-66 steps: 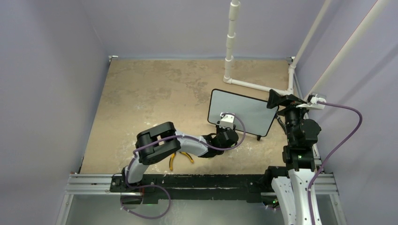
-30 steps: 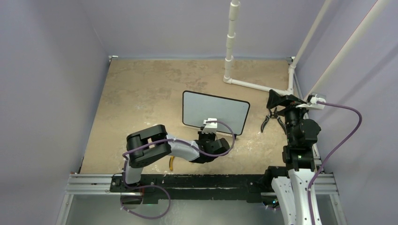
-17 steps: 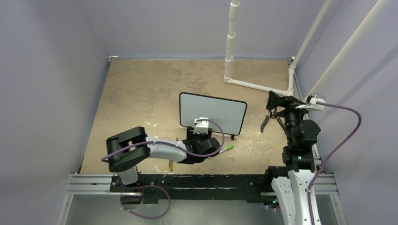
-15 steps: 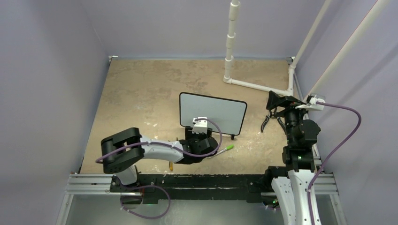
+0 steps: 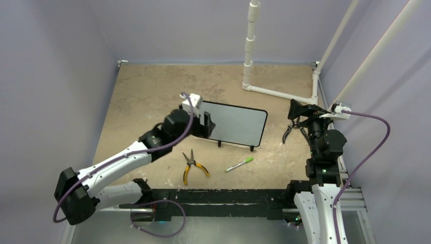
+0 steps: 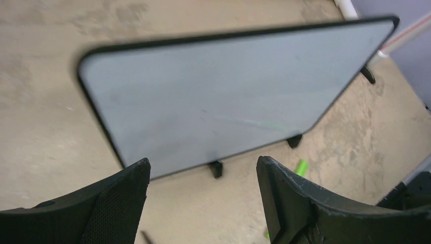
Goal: Write a sentence on the whiteboard
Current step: Move the whiteboard stand to the center of the board.
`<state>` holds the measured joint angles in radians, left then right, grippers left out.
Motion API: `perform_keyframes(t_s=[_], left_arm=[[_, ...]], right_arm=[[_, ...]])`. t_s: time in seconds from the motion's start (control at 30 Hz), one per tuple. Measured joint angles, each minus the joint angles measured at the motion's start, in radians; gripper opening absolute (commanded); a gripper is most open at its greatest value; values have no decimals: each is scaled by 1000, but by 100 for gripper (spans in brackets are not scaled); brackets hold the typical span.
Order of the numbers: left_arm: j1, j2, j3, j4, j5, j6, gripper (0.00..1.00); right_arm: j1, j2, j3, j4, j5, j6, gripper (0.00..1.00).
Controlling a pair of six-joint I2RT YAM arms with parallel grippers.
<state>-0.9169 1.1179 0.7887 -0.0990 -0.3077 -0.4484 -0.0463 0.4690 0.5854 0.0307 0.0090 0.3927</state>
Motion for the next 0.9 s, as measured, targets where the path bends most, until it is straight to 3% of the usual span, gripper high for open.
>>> perform_keyframes(t_s=[0.2, 0.33, 0.57, 0.67, 0.9], left_arm=[[430, -35, 71, -53, 439, 147, 77], [556, 14, 73, -53, 659, 203, 77], [593, 119, 73, -31, 804, 259, 79], [593, 169, 73, -9, 849, 262, 86], [535, 222, 73, 11, 872, 259, 89]], right_arm=[[0, 1, -1, 1, -5, -1, 99], [0, 1, -1, 1, -8, -1, 99], [0, 1, -1, 2, -12, -2, 99], [0, 2, -2, 7, -15, -2, 99], [0, 11, -5, 13, -27, -4, 99]])
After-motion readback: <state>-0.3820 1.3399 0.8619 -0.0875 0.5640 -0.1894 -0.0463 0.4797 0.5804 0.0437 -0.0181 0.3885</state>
